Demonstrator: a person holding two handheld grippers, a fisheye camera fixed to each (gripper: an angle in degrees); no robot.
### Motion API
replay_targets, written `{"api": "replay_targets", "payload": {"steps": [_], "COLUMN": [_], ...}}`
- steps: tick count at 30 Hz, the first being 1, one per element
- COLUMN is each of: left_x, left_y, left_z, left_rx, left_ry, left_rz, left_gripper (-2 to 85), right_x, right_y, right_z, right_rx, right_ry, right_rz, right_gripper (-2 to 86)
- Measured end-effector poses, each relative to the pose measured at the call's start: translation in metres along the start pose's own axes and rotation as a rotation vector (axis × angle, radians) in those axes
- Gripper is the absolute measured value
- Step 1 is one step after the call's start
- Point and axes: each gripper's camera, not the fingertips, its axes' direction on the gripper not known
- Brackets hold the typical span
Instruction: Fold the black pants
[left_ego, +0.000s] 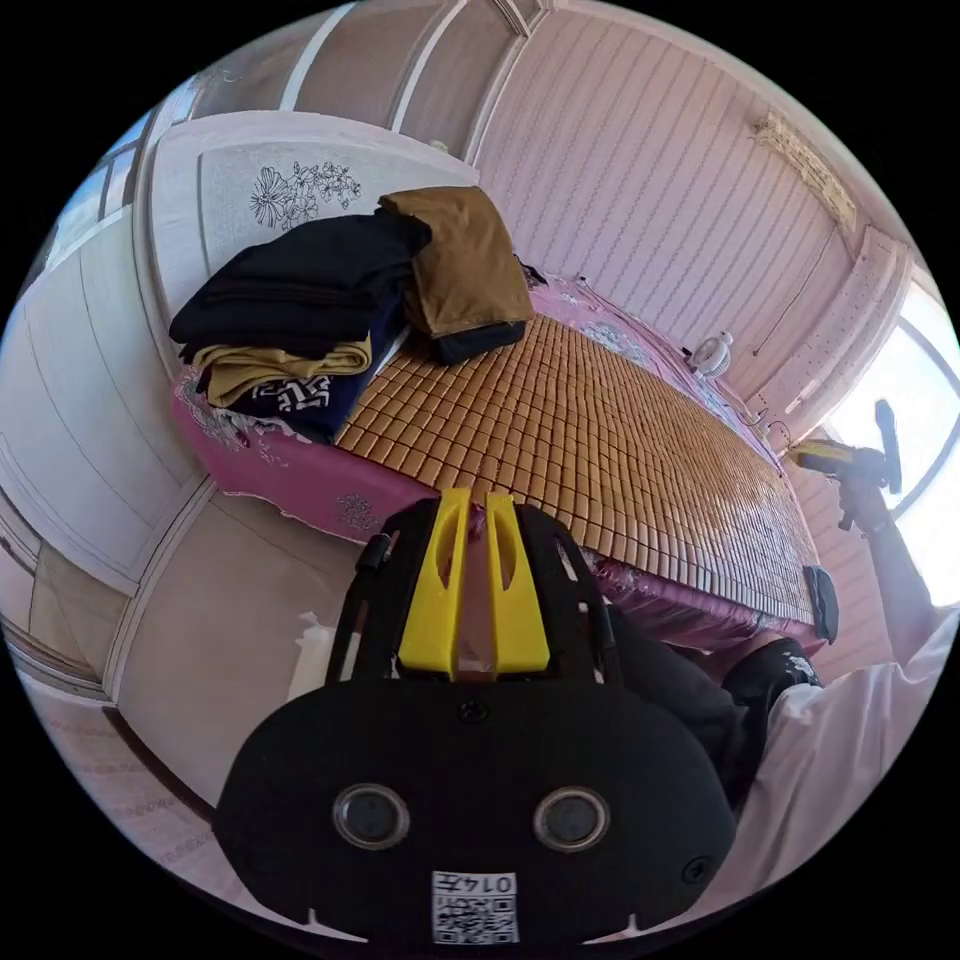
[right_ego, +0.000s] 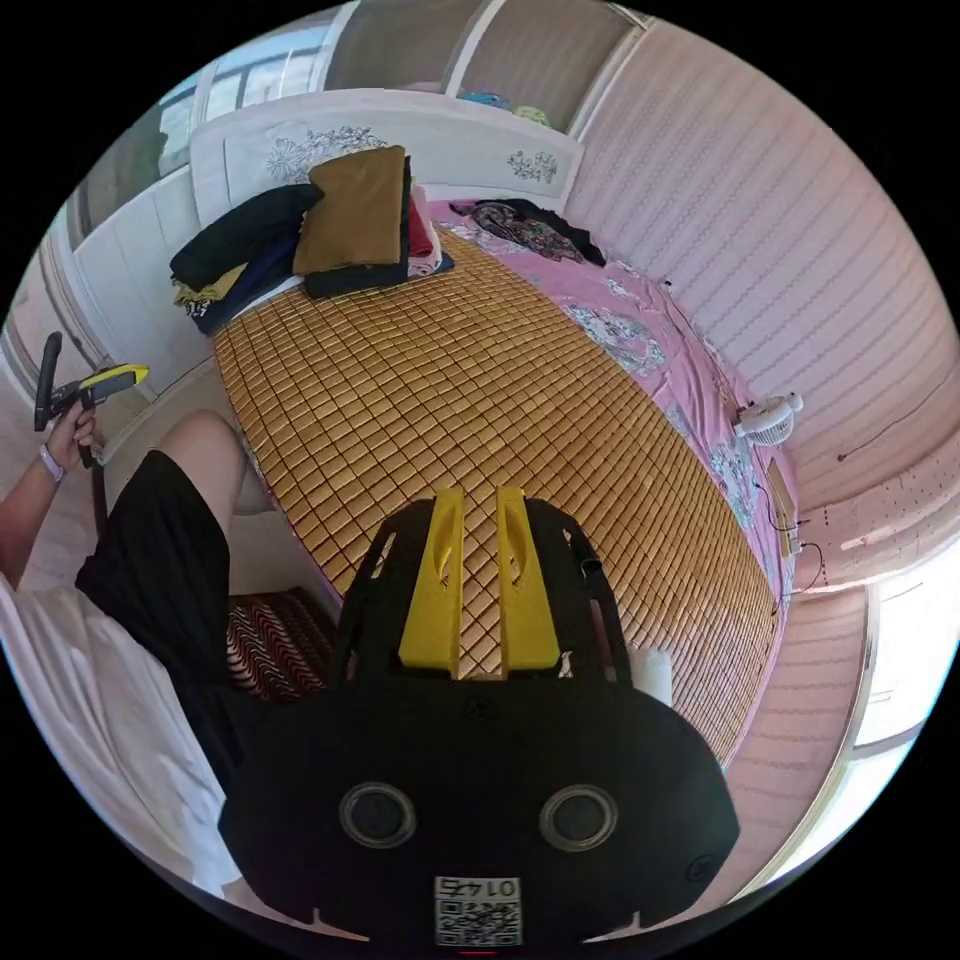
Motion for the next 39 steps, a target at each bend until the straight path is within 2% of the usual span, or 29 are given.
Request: {"api": "replay_targets", "payload": {"steps": [8, 13, 18, 22, 27, 32, 35, 37, 39], "left_x": [-0.073, -0.106, -0.142, -0.166, -0.192, -0.185, -0.185, -0.187, -0.186], "left_y": [-0.025, -0.054, -0.087, -0.111, -0.116, -0.128, -0.130, -0.138, -0.147], "left_z": [-0.020, -0.025, -0.031, -0.018, 0.002, -0.007, -0.026, -0.038, -0.055], "left_rx": [0.194, 0.274, 0.333, 0.245, 0.166, 0.165, 0.261, 0.284, 0.311], "left_ry": [-0.201, -0.224, -0.248, -0.270, -0.232, -0.318, -0.293, -0.254, -0.224], "left_rz": [-0.084, -0.095, -0.121, -0.128, -0.238, -0.197, -0.233, -0.243, -0.228], "left_gripper": [5.2, 7.1, 7.7, 9.4, 10.0, 4.8, 1.2, 0.3, -0.3], "right_x": [-0.100, -0.163, -0.220, -0.273, -0.324, -0.280, -0.226, -0.171, -0.132], "right_y": [-0.160, -0.266, -0.366, -0.431, -0.457, -0.471, -0.471, -0.468, -0.457], "right_z": [0.056, 0.091, 0.096, 0.108, 0.146, 0.133, 0.093, 0.052, 0.017], "right_rx": [0.058, 0.102, 0.231, 0.286, 0.169, 0.110, 0.223, 0.345, 0.460], "right_ry": [-0.302, -0.478, -0.479, -0.455, -0.336, -0.531, -0.661, -0.791, -0.809], "right_rz": [-0.247, -0.352, -0.456, -0.515, -0.609, -0.530, -0.428, -0.266, -0.171], "right_gripper": [6.1, 6.4, 7.8, 10.1, 9.2, 2.1, 1.2, 0.9, 0.8]}}
